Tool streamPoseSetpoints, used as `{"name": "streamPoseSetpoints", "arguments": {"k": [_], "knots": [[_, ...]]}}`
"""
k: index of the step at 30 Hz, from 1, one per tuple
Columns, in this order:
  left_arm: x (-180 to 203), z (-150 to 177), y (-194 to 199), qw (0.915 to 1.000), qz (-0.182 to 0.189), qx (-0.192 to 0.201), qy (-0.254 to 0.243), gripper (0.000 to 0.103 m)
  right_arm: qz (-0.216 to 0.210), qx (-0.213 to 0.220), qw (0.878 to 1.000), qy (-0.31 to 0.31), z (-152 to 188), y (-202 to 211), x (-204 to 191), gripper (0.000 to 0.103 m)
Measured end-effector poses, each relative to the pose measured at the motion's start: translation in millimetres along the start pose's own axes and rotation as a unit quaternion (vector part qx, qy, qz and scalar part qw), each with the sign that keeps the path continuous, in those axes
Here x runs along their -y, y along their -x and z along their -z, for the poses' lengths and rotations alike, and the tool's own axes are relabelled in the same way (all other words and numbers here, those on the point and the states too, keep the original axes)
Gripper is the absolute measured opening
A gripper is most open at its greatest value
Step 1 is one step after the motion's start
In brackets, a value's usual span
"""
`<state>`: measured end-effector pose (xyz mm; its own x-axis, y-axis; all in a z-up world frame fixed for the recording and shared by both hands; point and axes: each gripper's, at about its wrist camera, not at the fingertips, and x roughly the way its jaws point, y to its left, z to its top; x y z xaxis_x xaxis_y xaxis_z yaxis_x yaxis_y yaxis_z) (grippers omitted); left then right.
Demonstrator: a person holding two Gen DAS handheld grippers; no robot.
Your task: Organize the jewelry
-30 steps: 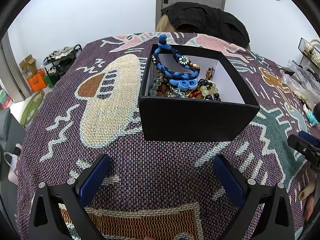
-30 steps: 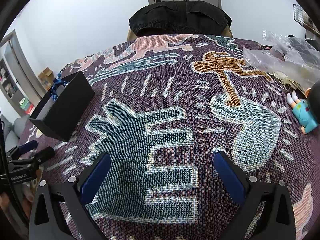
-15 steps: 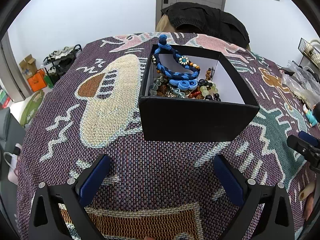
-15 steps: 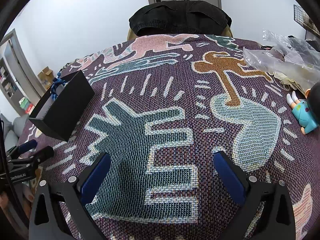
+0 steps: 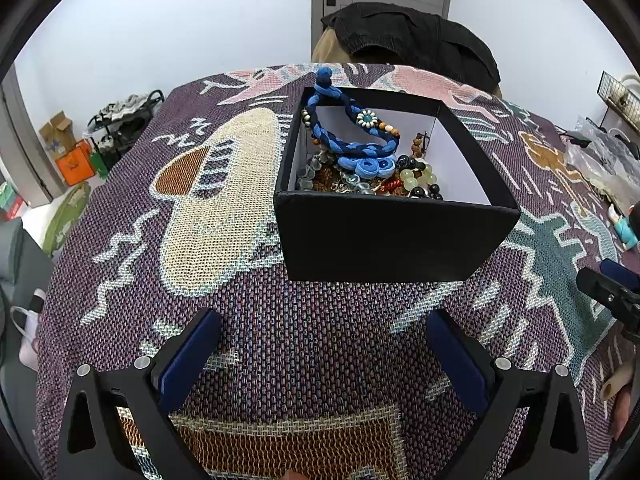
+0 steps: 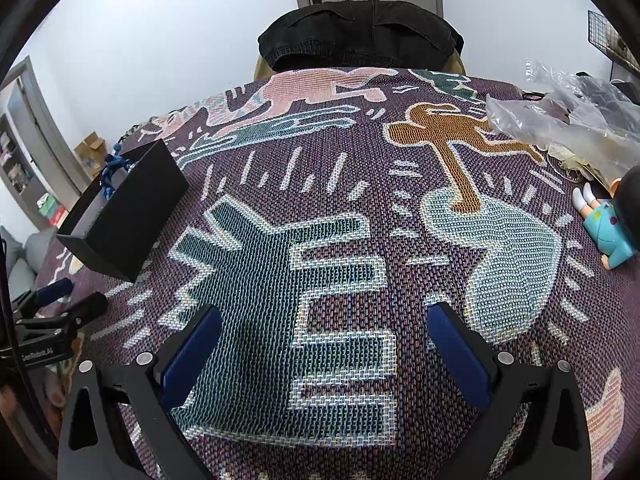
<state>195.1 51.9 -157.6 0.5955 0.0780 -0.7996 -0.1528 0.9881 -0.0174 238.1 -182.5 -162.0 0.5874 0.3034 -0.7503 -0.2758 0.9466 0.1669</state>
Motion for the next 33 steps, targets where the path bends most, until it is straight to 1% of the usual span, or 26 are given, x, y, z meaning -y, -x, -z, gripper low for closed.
{"name": "streamPoseSetpoints", "arguments": {"k": [8, 11, 13, 15, 16, 19, 21, 23, 27, 33], "knots": [[4, -1, -2, 1.0000, -0.003, -0.001, -0.002, 0.103, 0.004, -0.002, 1.000, 0.003, 0, -1, -1, 0.103], [4, 1, 3, 0.9999, -0.014, 0.005, 0.000, 0.103, 0.014, -0.003, 1.000, 0.006, 1, 0, -3, 0.103], [4, 3, 12, 0.9995, -0.024, 0.022, -0.003, 0.103, 0.016, 0.010, 1.000, 0.006, 4, 9, -3, 0.103], [7, 5, 29, 0.9982, -0.038, 0.046, -0.010, 0.103, 0.007, 0.030, 1.000, 0.003, 6, 26, -2, 0.103], [7, 5, 35, 0.9978, -0.039, 0.052, -0.011, 0.103, 0.005, 0.039, 0.999, 0.002, 7, 35, -1, 0.103], [11, 7, 63, 0.9962, -0.032, 0.080, -0.010, 0.103, 0.010, 0.069, 0.998, 0.008, 6, 67, -2, 0.103], [16, 10, 87, 0.9940, -0.024, 0.106, -0.010, 0.103, 0.015, 0.086, 0.996, 0.010, 7, 88, -3, 0.103], [18, 14, 104, 0.9924, -0.014, 0.121, -0.009, 0.103, 0.009, 0.101, 0.995, 0.008, 11, 108, -3, 0.103], [21, 24, 134, 0.9898, 0.006, 0.142, -0.007, 0.103, 0.008, 0.113, 0.994, 0.012, 20, 132, -5, 0.103], [22, 34, 172, 0.9827, 0.018, 0.184, -0.008, 0.103, 0.007, 0.126, 0.992, 0.019, 33, 156, -9, 0.103]]}}
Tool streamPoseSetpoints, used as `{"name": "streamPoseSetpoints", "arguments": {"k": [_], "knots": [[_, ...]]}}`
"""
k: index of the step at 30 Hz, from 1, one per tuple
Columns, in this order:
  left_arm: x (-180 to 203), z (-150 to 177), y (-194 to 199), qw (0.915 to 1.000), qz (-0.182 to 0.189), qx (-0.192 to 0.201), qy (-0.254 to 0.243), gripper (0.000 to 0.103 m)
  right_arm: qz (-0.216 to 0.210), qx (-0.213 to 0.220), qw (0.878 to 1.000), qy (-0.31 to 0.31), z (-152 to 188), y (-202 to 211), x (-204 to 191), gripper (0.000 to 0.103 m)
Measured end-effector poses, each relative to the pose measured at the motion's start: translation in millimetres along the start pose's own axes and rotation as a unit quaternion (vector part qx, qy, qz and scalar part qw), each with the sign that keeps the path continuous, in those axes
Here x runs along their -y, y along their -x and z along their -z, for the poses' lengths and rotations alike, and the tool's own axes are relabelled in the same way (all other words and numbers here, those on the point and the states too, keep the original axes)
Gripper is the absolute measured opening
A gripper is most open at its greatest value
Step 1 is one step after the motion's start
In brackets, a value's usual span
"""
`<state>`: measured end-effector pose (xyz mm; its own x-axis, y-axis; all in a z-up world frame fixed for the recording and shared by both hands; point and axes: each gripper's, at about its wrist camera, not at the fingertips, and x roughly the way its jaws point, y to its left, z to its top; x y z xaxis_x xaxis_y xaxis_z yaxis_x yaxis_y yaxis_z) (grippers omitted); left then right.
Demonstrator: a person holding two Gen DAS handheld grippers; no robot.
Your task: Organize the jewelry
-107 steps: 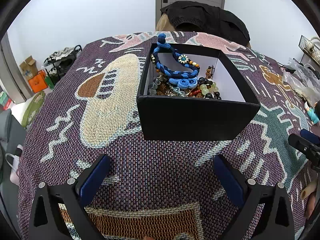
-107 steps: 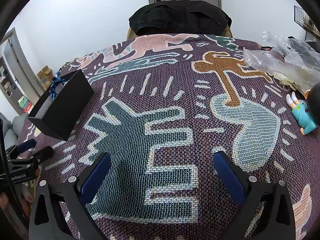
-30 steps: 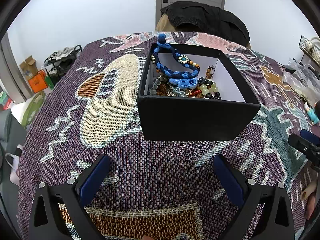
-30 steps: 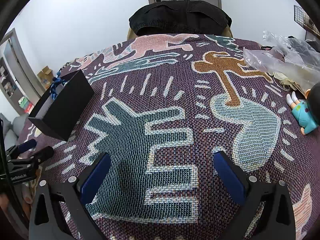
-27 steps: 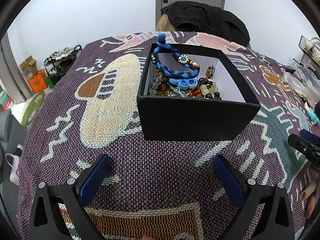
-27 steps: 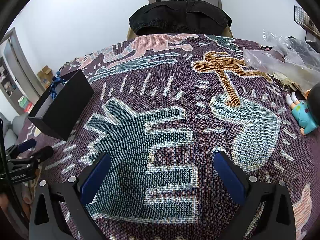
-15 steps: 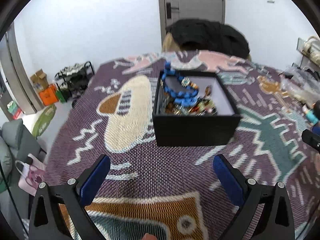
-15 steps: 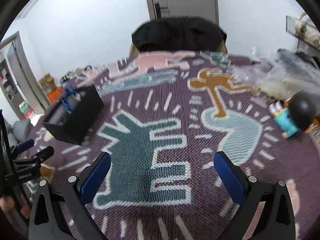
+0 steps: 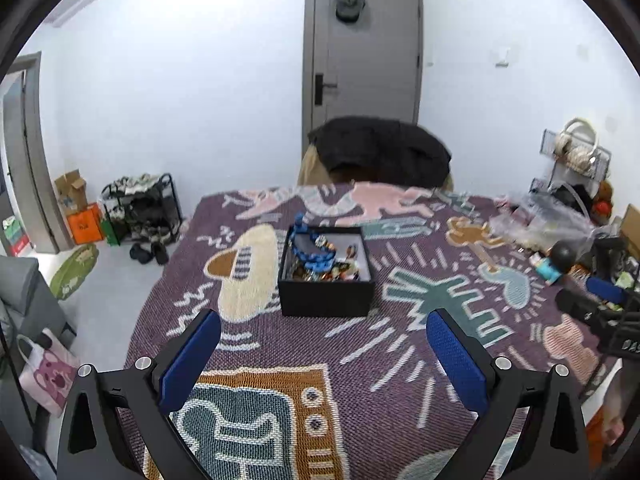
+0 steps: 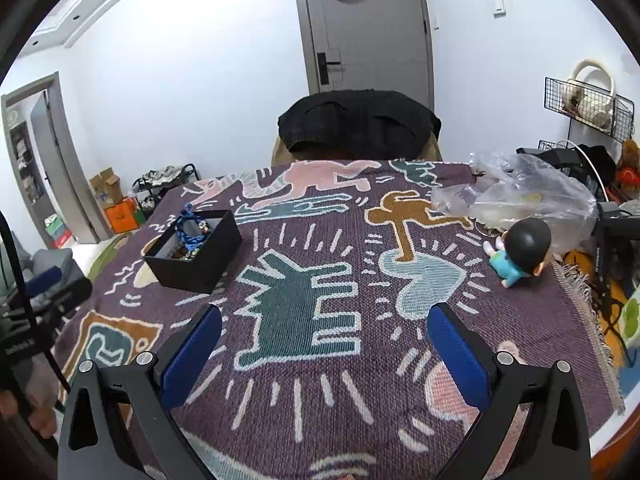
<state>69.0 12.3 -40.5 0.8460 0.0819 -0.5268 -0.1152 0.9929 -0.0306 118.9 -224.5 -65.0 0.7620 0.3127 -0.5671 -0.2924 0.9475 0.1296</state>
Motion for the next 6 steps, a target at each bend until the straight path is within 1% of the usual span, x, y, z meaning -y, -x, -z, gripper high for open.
{"name": "streamPoseSetpoints", "arguments": {"k": [6], "knots": [[2, -5, 22, 0.9996, 0.002, 0.029, 0.001, 0.103, -0.001, 0.015, 1.000, -0.011, 3, 13, 6, 0.103]]}}
